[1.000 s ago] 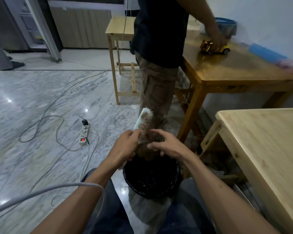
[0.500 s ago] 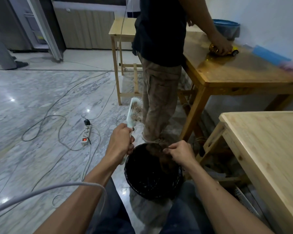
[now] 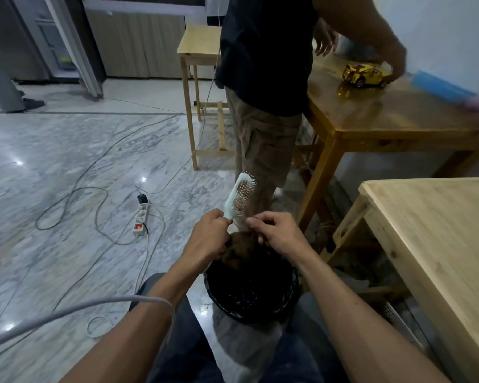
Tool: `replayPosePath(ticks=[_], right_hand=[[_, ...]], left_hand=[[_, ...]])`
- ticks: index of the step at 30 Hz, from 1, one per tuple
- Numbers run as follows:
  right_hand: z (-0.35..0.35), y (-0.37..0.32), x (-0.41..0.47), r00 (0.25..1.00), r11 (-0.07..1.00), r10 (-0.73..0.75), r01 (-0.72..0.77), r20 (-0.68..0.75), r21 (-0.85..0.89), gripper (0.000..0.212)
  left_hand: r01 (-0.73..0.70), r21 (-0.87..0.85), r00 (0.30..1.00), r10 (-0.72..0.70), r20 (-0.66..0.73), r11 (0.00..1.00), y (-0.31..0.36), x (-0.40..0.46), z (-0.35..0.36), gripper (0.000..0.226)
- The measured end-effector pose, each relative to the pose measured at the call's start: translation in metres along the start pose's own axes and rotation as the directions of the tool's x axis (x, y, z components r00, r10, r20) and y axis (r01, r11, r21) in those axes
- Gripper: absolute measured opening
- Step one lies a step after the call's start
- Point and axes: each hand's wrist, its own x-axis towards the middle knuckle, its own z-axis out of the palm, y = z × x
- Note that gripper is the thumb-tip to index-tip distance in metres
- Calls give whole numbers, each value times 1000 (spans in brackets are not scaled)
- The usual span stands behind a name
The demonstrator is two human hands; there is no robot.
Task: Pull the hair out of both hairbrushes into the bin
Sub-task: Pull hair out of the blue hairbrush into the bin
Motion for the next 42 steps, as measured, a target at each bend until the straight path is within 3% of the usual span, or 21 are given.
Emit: replayPosePath(ticks=[7,12,15,17,20,24,29,35,38,42], right_hand=[[-12,16,-4,989,974,20,-53,-150,-219,19],[-14,15,-6,986,958,82,-119,-148,-261,15],[-10,8,-4,990,990,138,-138,3,-7,48],[-7,1,-2,988,979,137,-146,71,145,53],[2,-7,0,983,968,117,-144,140,204,61],[10,-5,3,998,980,54,-59,36,189,17],[-6,12,0,994,999,35,-33,-103,23,17],[-10,17,-3,992,997,54,-60,-110,-43,9],[-9,10,0,991,993,110,-112,-71,-31,37],[-2,-3,4,993,982,76,-60,-86,180,72]], left_hand=[[40,-151,975,-72,-212,988,-7,6,-15,12],[-37,2,983,37,-182,999,-9,1,-11,15],[-95,110,984,110,-141,989,-8,-5,-7,18],[-127,176,980,152,-133,976,-5,-10,-3,20],[-191,295,968,229,-100,936,-2,-18,4,22],[-219,322,962,259,-88,921,0,-25,6,23],[-106,138,949,142,-283,985,2,-14,-12,20],[-160,261,940,227,-254,952,7,-21,-13,22],[-177,323,947,250,-202,930,7,-26,-6,22],[-229,373,946,296,-134,899,5,-32,3,23]])
